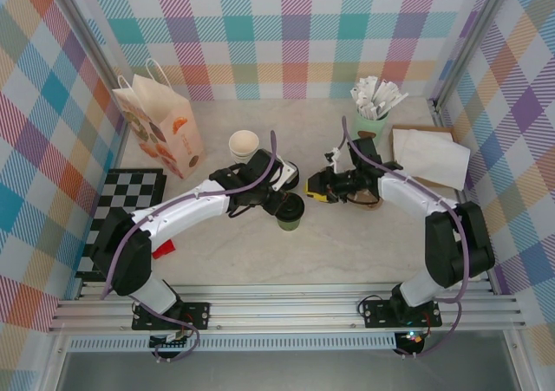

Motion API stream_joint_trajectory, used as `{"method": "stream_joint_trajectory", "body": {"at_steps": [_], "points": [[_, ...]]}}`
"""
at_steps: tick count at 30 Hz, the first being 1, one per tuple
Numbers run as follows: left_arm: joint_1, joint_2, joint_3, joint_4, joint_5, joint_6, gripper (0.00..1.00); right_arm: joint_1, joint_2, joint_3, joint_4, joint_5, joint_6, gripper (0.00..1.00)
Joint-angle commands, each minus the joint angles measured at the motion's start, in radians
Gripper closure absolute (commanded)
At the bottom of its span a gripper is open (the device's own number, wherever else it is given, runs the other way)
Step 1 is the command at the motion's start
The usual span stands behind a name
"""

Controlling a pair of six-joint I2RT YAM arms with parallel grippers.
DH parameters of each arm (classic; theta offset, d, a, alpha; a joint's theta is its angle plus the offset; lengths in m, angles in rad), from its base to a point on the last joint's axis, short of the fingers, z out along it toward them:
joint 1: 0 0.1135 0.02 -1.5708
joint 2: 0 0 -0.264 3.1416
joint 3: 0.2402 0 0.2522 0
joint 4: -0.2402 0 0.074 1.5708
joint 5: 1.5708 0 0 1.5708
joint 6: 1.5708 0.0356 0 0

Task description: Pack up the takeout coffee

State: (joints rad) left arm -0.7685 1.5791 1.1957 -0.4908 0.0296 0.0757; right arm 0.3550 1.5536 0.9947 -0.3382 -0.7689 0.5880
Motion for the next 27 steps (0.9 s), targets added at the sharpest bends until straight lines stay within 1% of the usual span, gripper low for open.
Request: {"method": "stream_joint_trajectory", "body": {"at_steps": [1,10,15,17,20,23,25,27], "points": [[0.005,0.044,-0.013,-0.118,0.016,0.009,1.0,0.006,0.026,-0.018,-0.046,0.023,-0.012,0.69],[0.005,0.064,-0.004,-0.113,0.039,0.016,1.0,0.044,0.073,0.01,-0.072,-0.011,-0.039,0.69],[0.005,0.075,-0.004,-0.104,0.062,0.015,1.0,0.051,0.11,-0.008,-0.043,0.018,-0.03,0.7],[0.005,0.083,-0.015,-0.082,0.081,0.004,1.0,0.052,0.159,-0.014,-0.033,0.053,-0.03,0.72],[0.005,0.104,-0.06,-0.047,0.12,-0.038,1.0,0.053,0.212,-0.048,-0.05,0.108,-0.034,0.76],[0.005,0.124,-0.157,0.006,0.171,-0.082,1.0,0.053,0.232,-0.106,-0.11,0.146,-0.078,0.75],[0.006,0.136,-0.209,0.033,0.174,-0.102,1.0,0.055,0.242,-0.123,-0.14,0.145,-0.095,0.74],[0.005,0.136,-0.22,0.018,0.157,-0.099,1.0,0.056,0.238,-0.11,-0.164,0.148,-0.105,0.73]]}}
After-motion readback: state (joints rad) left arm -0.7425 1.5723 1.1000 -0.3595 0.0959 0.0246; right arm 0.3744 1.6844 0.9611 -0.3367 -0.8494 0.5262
